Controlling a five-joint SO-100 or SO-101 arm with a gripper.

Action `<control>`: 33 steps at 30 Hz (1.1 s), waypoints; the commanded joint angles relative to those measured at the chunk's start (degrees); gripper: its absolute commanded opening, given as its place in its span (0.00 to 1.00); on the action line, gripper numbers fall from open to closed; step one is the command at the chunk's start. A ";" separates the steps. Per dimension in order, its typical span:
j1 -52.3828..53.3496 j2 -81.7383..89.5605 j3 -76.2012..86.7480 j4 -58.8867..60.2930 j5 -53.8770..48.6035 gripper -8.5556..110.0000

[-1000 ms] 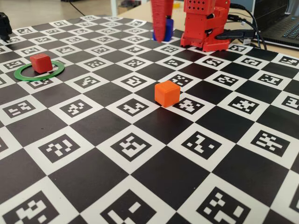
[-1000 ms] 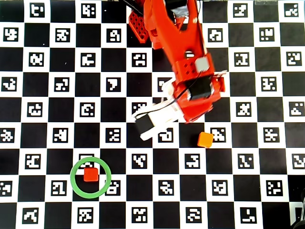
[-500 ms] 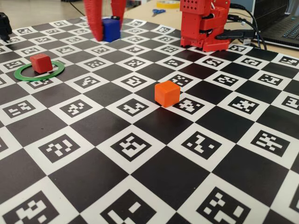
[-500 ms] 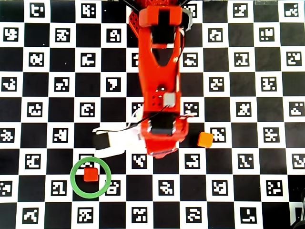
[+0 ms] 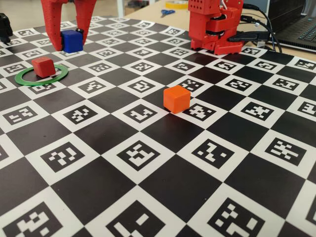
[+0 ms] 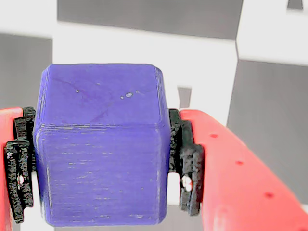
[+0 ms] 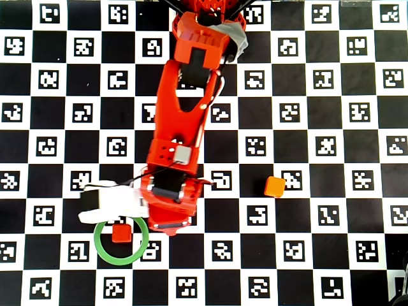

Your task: Grab the red cube then put it in the green circle then put the blue cube on top and finally the orange cube on top

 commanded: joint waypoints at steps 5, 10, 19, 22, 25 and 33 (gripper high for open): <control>3.96 -3.43 -13.62 -1.23 -2.90 0.11; 5.80 -7.47 -19.51 -1.49 -4.57 0.11; 8.00 -11.43 -24.17 -3.08 -6.42 0.11; 8.35 -12.13 -24.61 -3.52 -6.86 0.11; 8.61 -12.48 -24.70 -3.78 -6.86 0.11; 8.61 -12.74 -24.87 -3.78 -6.42 0.11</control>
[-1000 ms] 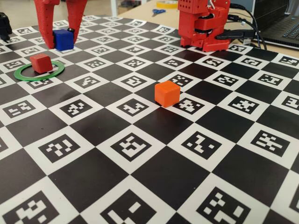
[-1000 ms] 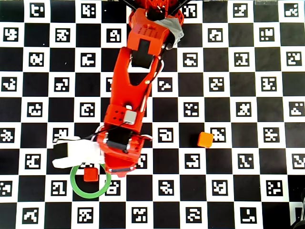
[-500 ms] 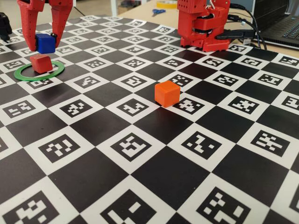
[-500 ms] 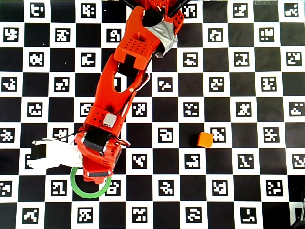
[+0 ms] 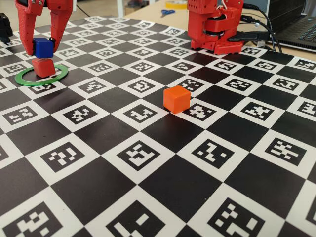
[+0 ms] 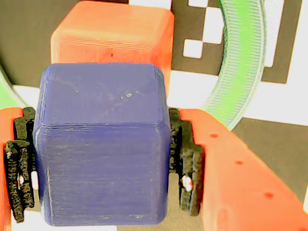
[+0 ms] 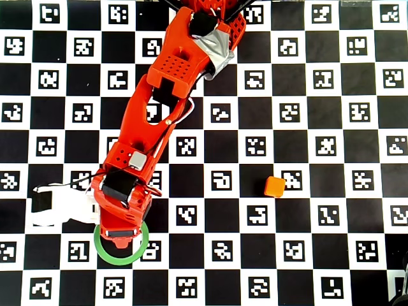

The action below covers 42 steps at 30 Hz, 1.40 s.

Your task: Grab the red cube then put it in the green circle then put the blue cube on top and finally the orange cube on top

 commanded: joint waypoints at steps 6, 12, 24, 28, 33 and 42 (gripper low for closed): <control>0.62 2.37 -5.80 -0.88 2.64 0.16; 0.62 2.20 -5.89 -0.88 3.16 0.18; 0.62 1.49 -5.89 -0.79 3.08 0.29; 0.70 1.41 -5.89 -0.44 2.81 0.34; 0.79 1.41 -5.98 -0.44 3.25 0.39; 0.88 3.87 -6.68 2.37 5.19 0.43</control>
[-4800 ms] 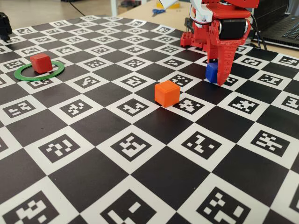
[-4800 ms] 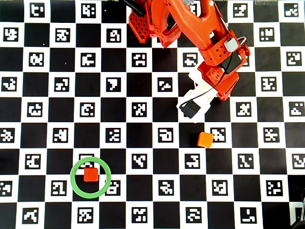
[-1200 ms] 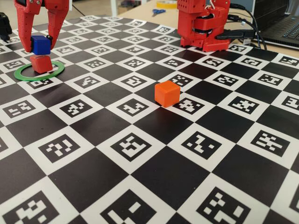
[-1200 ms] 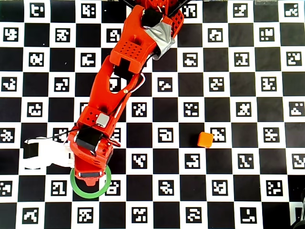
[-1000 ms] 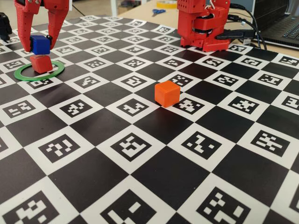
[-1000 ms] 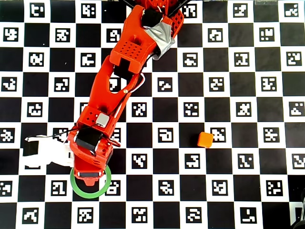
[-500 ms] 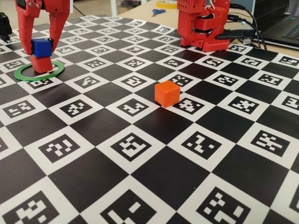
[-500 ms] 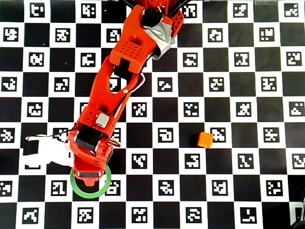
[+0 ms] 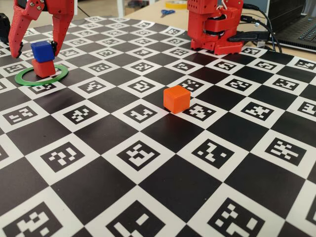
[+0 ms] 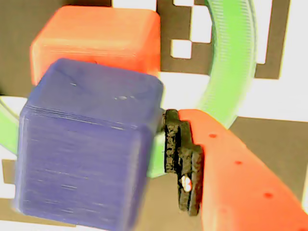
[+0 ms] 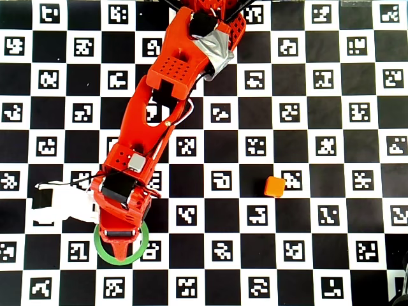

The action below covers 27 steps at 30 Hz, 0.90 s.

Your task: Grab the red cube then put it in the green circle then put the blue cube on top and finally the orange cube on top

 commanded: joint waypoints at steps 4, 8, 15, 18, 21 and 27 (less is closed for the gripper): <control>0.26 8.53 -6.15 4.13 3.25 0.44; -0.79 12.57 -5.45 6.50 5.45 0.45; -4.39 21.09 0.97 11.69 10.63 0.44; -6.50 25.66 6.33 12.92 15.21 0.44; -9.23 30.50 11.69 13.97 19.34 0.43; -15.12 39.37 21.80 14.94 25.84 0.39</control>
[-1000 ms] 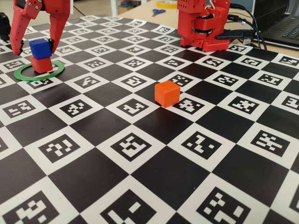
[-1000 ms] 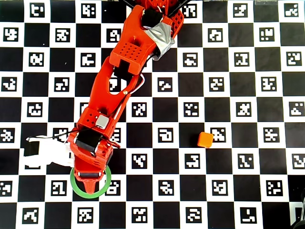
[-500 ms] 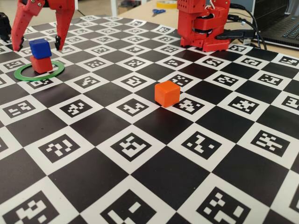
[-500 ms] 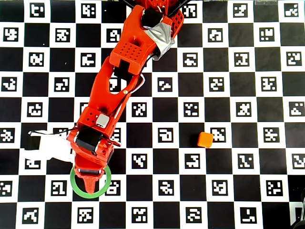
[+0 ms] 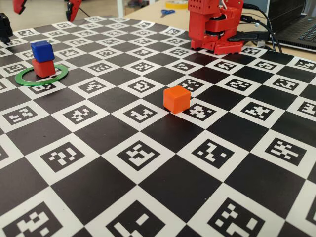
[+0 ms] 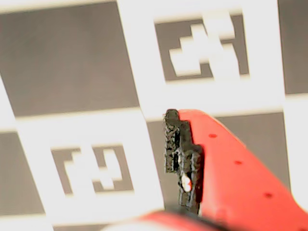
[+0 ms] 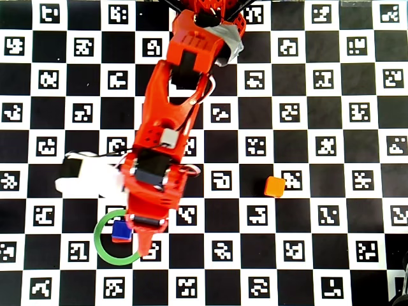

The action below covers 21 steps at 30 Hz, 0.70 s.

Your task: Grab the red cube then put it in the green circle then put the blue cube on top and finally the orange cube on top

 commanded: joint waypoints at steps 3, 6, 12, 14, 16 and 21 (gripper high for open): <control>-5.63 14.94 6.59 5.80 4.83 0.38; -8.35 17.93 10.63 5.54 6.68 0.38; -14.94 25.40 24.61 1.23 12.39 0.36; -17.40 27.77 29.44 -1.58 13.27 0.34; -20.30 30.23 34.80 -4.31 14.77 0.34; -26.37 33.40 42.28 -9.58 18.11 0.34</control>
